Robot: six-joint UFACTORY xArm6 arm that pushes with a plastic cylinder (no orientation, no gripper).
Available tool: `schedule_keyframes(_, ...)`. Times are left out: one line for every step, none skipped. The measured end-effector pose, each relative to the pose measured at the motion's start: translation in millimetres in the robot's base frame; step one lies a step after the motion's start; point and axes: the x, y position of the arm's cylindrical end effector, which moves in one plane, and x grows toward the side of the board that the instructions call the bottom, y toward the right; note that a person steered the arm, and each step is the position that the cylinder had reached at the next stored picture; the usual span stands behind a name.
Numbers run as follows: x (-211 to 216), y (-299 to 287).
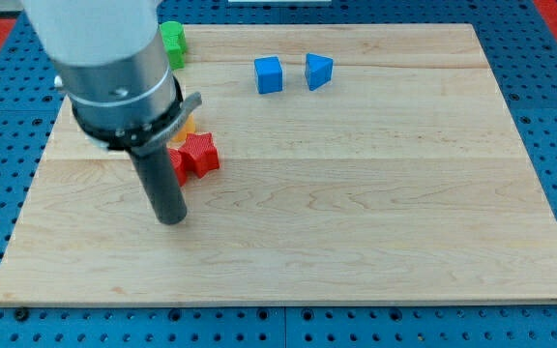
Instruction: Push the yellow heart and yellow hexagon to right and up a bit
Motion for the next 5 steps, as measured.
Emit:
schedule_keyframes(-14.1, -4.3)
schedule_keyframes(-1.2, 2.8)
schedule_keyframes(-35.1, 73.8)
schedule_keyframes(-105.0, 122.3)
schedule_keyframes(-150.4, 82.7)
